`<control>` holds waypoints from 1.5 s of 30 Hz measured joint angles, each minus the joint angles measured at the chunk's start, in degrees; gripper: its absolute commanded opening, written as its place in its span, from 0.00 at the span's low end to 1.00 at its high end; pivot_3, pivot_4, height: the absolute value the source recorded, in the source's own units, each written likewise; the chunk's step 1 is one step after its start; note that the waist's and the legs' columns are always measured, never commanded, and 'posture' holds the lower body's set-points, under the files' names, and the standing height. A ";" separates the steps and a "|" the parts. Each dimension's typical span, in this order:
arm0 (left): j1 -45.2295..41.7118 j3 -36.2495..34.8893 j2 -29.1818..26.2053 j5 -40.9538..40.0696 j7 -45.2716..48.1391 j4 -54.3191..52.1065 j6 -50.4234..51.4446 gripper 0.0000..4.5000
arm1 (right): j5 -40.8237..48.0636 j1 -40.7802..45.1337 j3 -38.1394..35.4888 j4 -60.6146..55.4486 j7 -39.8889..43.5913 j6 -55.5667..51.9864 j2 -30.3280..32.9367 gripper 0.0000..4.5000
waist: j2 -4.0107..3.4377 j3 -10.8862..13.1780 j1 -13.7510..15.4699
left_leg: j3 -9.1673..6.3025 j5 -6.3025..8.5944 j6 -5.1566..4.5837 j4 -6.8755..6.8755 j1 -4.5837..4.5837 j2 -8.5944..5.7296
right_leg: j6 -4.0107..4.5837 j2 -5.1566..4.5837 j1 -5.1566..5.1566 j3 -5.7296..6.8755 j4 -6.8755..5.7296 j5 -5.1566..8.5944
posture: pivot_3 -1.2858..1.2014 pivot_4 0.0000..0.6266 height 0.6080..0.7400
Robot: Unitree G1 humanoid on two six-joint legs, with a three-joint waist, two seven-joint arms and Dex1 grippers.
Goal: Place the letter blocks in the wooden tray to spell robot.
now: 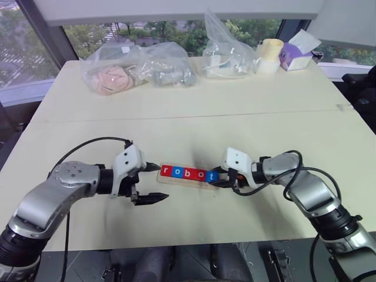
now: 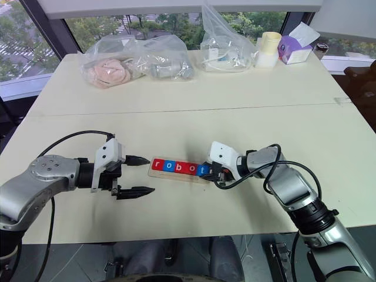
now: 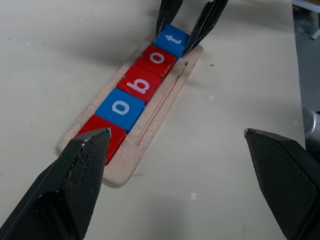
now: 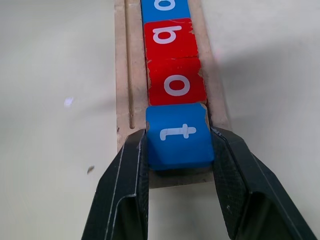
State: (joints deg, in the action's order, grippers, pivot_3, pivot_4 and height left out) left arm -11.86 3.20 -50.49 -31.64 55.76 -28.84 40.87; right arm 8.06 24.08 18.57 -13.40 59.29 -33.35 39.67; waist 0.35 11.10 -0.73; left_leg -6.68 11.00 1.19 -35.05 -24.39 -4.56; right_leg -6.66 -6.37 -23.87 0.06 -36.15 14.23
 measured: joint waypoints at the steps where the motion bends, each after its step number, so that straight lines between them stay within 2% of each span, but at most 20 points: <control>1: 0.01 0.00 0.00 0.00 -0.07 0.00 0.00 1.00 | -0.04 0.02 0.02 0.07 -0.26 0.00 -0.27 0.26 | 0.00 0.00 0.01 | 0.00 0.00 0.00 0.00 0.00 0.00 | 0.00 0.00 0.00 0.00 0.00 0.00 | 0.52 0.24 1.00; 8: 0.13 0.09 0.12 0.25 -0.25 0.27 -0.26 1.00 | -0.71 0.10 0.23 0.28 -0.94 0.70 -0.53 0.26 | 0.00 -0.01 0.03 | 0.00 0.00 0.00 -0.01 0.01 0.01 | 0.01 0.02 0.01 0.00 -0.01 -0.01 | 0.52 0.24 1.00; 10: 0.13 0.17 0.60 0.62 -0.54 0.67 -0.29 1.00 | -0.72 0.09 0.23 0.28 -1.14 0.69 -0.65 0.49 | 0.00 -0.01 0.02 | 0.00 0.00 0.00 -0.02 0.01 0.01 | 0.02 0.03 0.01 0.00 -0.01 -0.01 | 0.52 0.24 1.00; 13: 0.12 0.32 0.97 0.87 -0.65 0.67 -0.30 1.00 | -0.85 0.00 0.21 0.28 -2.53 0.66 -1.46 0.79 | 0.01 -0.01 0.03 | 0.00 0.00 0.00 -0.02 0.01 0.02 | 0.02 0.04 0.01 0.00 -0.01 -0.02 | 0.52 0.24 1.00; 14: 0.12 0.33 1.00 0.98 -0.65 0.67 -0.31 1.00 | -0.93 0.00 0.21 0.28 -2.99 0.66 -1.77 0.92 | 0.01 -0.01 0.04 | 0.00 0.00 0.00 -0.02 0.01 0.02 | 0.02 0.04 0.01 0.00 -0.01 -0.01 | 0.52 0.24 1.00; 15: 0.12 0.33 1.01 1.06 -0.64 0.68 -0.33 1.00 | -0.97 0.00 0.19 0.28 -3.40 0.75 -2.05 0.99 | 0.01 -0.01 0.06 | 0.00 0.00 0.00 -0.02 0.01 0.02 | 0.02 0.04 0.01 0.00 -0.01 -0.02 | 0.52 0.24 1.00; 24: -0.28 0.35 1.11 1.97 -0.19 3.11 -1.57 1.00 | 1.35 -0.04 -4.72 -3.30 -5.13 -2.37 -1.50 0.99 | 0.01 -0.01 0.12 | -0.01 0.00 0.01 -0.03 0.01 0.02 | -0.03 0.05 0.01 0.00 -0.01 -0.05 | 0.52 0.24 1.00; 28: -0.23 0.32 1.02 2.45 0.17 4.10 -1.86 1.00 | 3.13 -2.89 -6.41 -7.91 -5.63 -5.49 -0.19 0.99 | 0.01 -0.01 0.15 | -0.01 0.00 0.00 -0.02 0.00 0.02 | 0.01 0.04 0.01 0.00 0.00 -0.02 | 0.52 0.24 1.00; 33: -0.23 0.33 1.16 2.82 0.25 4.12 -2.48 1.00 | 4.48 -7.13 -6.01 -10.43 -7.29 -7.88 -0.45 0.99 | 0.01 -0.01 0.14 | 0.00 0.00 0.00 -0.05 0.00 0.03 | 0.03 0.03 0.02 0.00 -0.01 -0.02 | 0.52 0.24 1.00; 45: -1.41 0.61 3.24 4.31 0.19 5.19 -2.68 1.00 | 5.74 -7.93 -3.92 -10.51 -10.16 -9.02 -3.34 0.99 | 0.02 -0.02 0.12 | 0.00 0.00 0.00 -0.06 0.01 0.04 | 0.04 0.05 0.03 0.00 -0.01 -0.03 | 0.52 0.24 1.00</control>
State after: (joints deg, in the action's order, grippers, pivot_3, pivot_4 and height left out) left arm -13.27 3.81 -47.25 -27.34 55.96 -23.65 38.19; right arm 13.80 16.15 14.65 -23.92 49.12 -42.37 36.33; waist 0.37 11.08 -0.61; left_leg -6.68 11.00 1.19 -35.11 -24.38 -4.51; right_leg -6.63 -6.31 -23.84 0.06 -36.16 14.20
